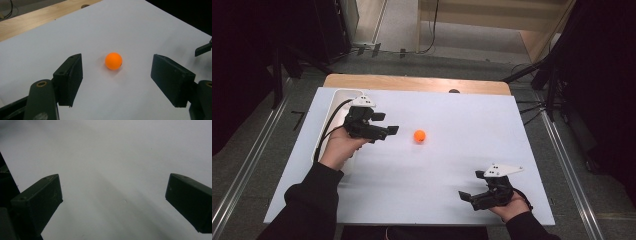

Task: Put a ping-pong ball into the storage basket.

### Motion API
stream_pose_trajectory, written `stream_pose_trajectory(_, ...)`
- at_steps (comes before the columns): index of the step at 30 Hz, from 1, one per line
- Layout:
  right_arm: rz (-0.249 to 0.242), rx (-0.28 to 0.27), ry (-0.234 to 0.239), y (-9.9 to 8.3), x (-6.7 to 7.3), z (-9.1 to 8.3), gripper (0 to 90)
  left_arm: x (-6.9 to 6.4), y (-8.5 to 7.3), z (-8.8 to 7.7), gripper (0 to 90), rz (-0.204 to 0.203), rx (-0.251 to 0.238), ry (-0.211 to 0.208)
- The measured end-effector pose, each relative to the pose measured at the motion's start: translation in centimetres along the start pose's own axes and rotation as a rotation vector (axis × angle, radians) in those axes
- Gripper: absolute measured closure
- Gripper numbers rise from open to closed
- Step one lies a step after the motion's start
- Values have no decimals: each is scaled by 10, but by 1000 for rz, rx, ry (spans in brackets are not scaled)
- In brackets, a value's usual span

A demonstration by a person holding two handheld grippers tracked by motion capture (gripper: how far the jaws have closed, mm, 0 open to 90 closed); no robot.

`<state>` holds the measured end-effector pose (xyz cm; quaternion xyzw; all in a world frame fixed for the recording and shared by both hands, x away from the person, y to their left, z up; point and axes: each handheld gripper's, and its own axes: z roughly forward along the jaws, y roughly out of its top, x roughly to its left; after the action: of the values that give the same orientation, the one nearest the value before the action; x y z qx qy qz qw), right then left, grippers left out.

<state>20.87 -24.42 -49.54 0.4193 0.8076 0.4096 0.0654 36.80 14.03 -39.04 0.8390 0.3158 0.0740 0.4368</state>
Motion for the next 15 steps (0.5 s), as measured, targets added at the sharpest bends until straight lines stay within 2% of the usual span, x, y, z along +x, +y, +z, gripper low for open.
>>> stream_pose_trajectory(5,-3,0,-1,0,0,0,0,-2,-3,5,260,-25,-21,-4)
stream_pose_trajectory(15,2,-4,-10,0,0,-1,0,-10,-6,15,259,-21,-27,33)
